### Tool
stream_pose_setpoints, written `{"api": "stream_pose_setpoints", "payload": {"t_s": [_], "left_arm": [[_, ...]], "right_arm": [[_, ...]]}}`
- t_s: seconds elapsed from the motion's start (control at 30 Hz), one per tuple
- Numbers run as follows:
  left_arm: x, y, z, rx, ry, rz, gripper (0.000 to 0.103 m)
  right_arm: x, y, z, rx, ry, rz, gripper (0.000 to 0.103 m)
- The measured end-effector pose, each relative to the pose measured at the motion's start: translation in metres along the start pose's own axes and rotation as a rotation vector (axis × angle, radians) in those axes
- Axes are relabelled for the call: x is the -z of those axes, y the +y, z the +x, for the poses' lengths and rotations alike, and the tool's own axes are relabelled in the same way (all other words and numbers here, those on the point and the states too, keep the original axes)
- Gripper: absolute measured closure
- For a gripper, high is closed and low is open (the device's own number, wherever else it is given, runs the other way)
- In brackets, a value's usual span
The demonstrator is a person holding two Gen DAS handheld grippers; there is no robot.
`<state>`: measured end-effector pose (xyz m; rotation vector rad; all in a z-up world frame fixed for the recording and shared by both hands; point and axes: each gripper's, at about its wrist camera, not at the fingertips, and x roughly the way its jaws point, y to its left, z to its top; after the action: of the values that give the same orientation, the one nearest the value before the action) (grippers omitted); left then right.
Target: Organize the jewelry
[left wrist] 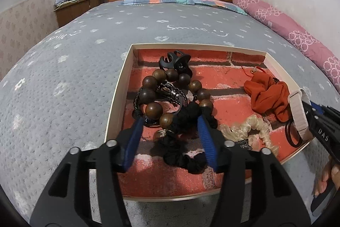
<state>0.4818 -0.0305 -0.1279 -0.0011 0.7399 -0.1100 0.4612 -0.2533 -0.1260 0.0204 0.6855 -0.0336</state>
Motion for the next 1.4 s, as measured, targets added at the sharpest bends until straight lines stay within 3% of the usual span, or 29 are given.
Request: {"api": "stream_pose_setpoints", "payload": {"t_s": [0.23,0.37,0.5,0.57,0.67,0.9,1.1,1.4], "left_arm": [[0.002,0.003,-0.005,-0.015,-0.003,-0.002,0.032],[0.007,0.003,-0.018,-0.027,-0.017,0.008,0.020],[0.014,0.002,-0.041,-0.025,-0.040,0.012,0.010],[0.018,0.003,-0.057,-0.019,-0.060,0.009,0.006],[0.029,0.005,-0.083,-0.005,-0.089,0.006,0.005],[0.069,0.017,-0.149,0.036,-0.149,-0.014,0.005],[0.102,0.019,-0.194,-0.020,-0.183,-0.023,0.005],[0.153,0.018,-0.228,-0.059,-0.193,-0.021,0.005]], "right_arm": [[0.006,-0.003,-0.004,-0.009,0.018,0.011,0.076],[0.008,-0.002,-0.020,-0.004,-0.013,0.000,0.047],[0.011,-0.003,-0.042,-0.029,-0.045,-0.004,0.045],[0.013,-0.004,-0.055,-0.038,-0.067,-0.001,0.037],[0.023,-0.004,-0.081,-0.042,-0.119,-0.007,0.027],[0.062,-0.007,-0.139,-0.038,-0.165,-0.010,0.015],[0.096,-0.016,-0.185,-0.036,-0.190,0.034,0.012],[0.146,-0.011,-0.244,-0.022,-0.248,0.032,0.005]]}}
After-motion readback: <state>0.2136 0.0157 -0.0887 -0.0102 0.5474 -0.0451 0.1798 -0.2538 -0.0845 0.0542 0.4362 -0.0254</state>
